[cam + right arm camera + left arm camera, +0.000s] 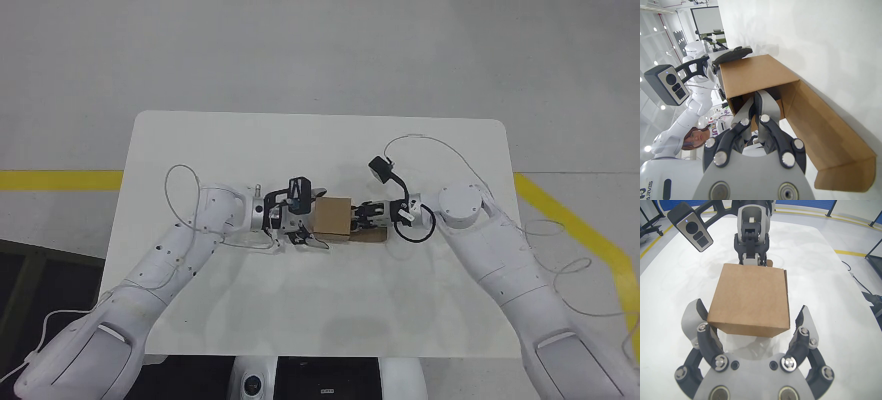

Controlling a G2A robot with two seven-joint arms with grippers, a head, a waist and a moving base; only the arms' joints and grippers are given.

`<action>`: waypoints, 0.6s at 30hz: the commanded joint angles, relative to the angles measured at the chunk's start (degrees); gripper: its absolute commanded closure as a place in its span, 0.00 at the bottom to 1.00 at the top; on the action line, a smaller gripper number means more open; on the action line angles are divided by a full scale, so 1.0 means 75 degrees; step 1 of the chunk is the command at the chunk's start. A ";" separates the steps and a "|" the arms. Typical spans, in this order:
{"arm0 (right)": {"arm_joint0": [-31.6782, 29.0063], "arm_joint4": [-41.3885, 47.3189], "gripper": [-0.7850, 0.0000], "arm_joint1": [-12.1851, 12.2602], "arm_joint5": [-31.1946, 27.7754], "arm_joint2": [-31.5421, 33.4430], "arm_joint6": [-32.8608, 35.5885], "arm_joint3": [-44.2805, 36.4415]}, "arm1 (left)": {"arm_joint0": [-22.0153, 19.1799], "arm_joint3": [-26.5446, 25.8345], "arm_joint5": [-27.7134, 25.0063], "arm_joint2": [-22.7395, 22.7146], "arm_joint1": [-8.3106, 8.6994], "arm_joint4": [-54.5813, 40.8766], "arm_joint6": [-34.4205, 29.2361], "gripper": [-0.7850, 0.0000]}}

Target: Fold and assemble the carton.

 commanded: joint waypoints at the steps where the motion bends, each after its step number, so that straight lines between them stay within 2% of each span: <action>1: 0.0008 -0.0001 1.00 -0.0007 0.0024 -0.0016 0.0047 0.0028 | -0.0004 0.0002 0.0000 -0.0012 0.0001 -0.0010 -0.0008 0.00; 18: 0.0105 0.0045 1.00 -0.0051 0.0030 -0.0027 0.0194 0.0159 | -0.0053 -0.0141 0.0000 -0.0303 0.0161 0.0027 -0.0182 0.00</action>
